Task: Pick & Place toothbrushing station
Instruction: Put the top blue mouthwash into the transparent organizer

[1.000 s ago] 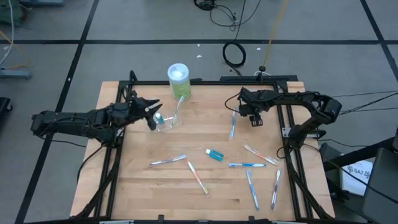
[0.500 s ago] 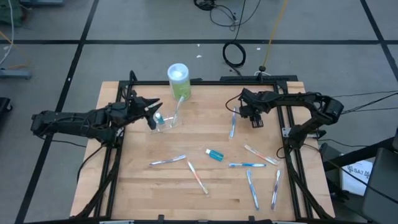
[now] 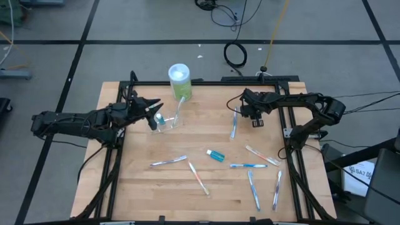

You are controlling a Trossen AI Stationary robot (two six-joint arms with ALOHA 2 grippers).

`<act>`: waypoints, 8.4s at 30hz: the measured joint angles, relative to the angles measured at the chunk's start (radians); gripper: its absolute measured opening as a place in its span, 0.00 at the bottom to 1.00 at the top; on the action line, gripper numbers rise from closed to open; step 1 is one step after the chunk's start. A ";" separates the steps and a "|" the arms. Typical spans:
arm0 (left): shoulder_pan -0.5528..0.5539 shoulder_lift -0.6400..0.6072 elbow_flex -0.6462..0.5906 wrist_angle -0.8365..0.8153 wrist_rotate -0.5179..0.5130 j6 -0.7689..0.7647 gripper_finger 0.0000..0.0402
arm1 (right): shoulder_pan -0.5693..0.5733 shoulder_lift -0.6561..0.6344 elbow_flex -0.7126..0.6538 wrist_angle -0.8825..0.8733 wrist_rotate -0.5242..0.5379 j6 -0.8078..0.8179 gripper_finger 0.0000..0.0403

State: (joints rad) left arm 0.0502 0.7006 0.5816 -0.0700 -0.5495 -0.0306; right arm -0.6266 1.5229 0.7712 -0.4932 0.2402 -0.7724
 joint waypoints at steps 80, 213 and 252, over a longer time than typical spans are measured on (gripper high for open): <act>0.000 0.001 0.000 0.067 -0.001 0.022 0.27 | 0.091 -0.396 -0.104 0.377 -0.241 0.368 0.24; 0.047 0.847 0.426 0.294 1.099 0.006 0.56 | 0.502 0.006 -0.006 1.552 -0.767 0.705 0.25; 0.079 0.845 0.426 0.286 1.064 -0.005 0.28 | 0.481 -0.041 -0.011 1.481 -0.833 0.708 0.54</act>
State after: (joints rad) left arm 0.1296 1.5455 1.0080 0.2160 0.5145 -0.0353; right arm -0.1452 1.4822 0.7606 0.9874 -0.5932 -0.0648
